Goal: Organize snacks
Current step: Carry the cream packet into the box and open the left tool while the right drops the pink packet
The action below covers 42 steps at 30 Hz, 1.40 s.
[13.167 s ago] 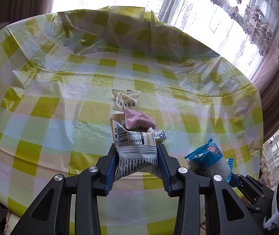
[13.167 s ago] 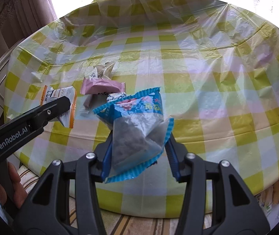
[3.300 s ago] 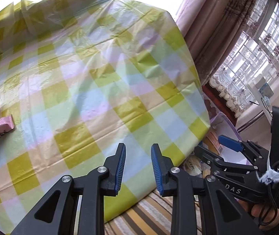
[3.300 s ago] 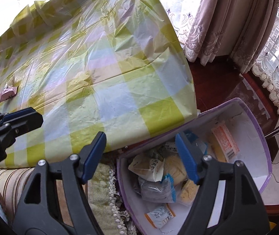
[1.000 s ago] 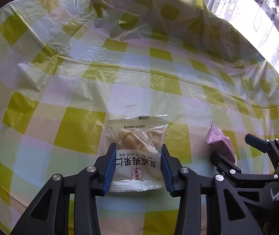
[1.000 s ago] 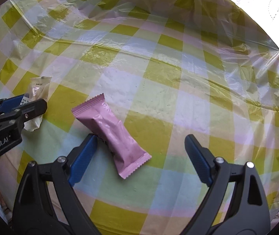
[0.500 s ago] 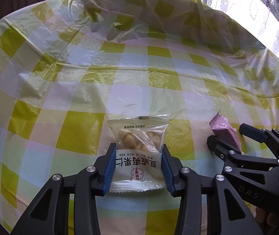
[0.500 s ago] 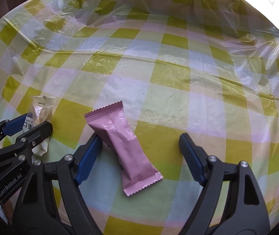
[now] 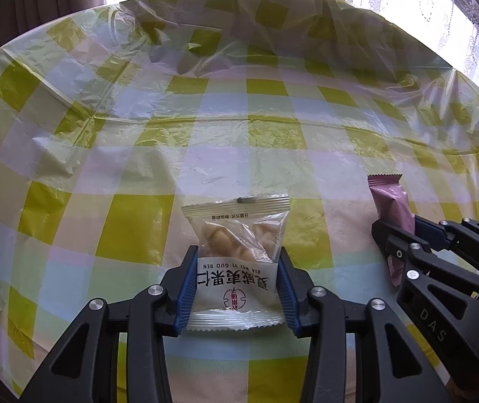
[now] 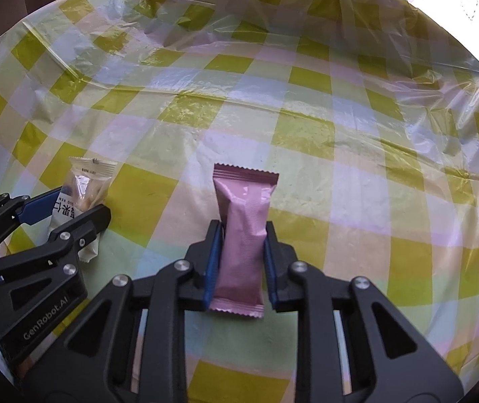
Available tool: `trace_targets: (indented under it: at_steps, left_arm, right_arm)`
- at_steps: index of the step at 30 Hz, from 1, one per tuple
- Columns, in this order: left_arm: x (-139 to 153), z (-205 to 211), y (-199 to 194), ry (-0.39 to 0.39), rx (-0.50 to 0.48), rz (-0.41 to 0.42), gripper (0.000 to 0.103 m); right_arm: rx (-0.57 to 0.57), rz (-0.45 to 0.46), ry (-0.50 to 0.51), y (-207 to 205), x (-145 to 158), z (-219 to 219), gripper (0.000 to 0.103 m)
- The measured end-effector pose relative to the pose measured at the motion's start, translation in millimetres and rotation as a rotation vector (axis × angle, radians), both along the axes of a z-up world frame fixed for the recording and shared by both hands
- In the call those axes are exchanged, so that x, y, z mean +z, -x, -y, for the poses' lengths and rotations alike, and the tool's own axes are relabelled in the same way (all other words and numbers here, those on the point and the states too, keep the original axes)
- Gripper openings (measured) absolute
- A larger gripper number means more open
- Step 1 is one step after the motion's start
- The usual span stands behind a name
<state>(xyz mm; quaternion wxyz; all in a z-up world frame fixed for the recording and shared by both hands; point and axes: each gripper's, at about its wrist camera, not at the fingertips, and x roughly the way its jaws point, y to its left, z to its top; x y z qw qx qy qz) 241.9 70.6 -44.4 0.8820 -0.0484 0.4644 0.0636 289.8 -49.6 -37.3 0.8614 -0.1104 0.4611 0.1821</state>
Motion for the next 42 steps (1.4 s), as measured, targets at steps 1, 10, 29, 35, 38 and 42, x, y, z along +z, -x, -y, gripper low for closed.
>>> trace_targets:
  at_steps: [1,10,29,35,38,42]
  left_arm:
    - [0.0,1.0,0.2,0.0,-0.004,-0.001,0.044]
    - [0.1,14.6,8.3,0.009,-0.043,-0.016,0.043]
    - [16.1,43.9,76.8,0.057,-0.099,-0.05,0.042]
    - [23.4,60.1,96.5,0.045,-0.128,-0.053,0.042]
    - [28.6,66.1,104.6,0.047,-0.136,-0.046,0.042]
    - [34.6,75.8,114.1,0.053,-0.148,-0.039,0.042]
  right_arm:
    - [-0.006,-0.001,0.0,1.6,-0.1,0.8,0.025]
    - [-0.059,-0.027,0.011,24.7,0.1,12.1,0.023]
    - [-0.149,-0.093,0.007,86.3,3.3,63.3,0.023]
    - [-0.175,-0.113,0.005,105.2,7.5,80.0,0.023]
    - [-0.178,-0.112,-0.003,114.9,11.2,87.6,0.023]
    - [-0.18,-0.102,-0.018,131.8,19.9,98.0,0.023]
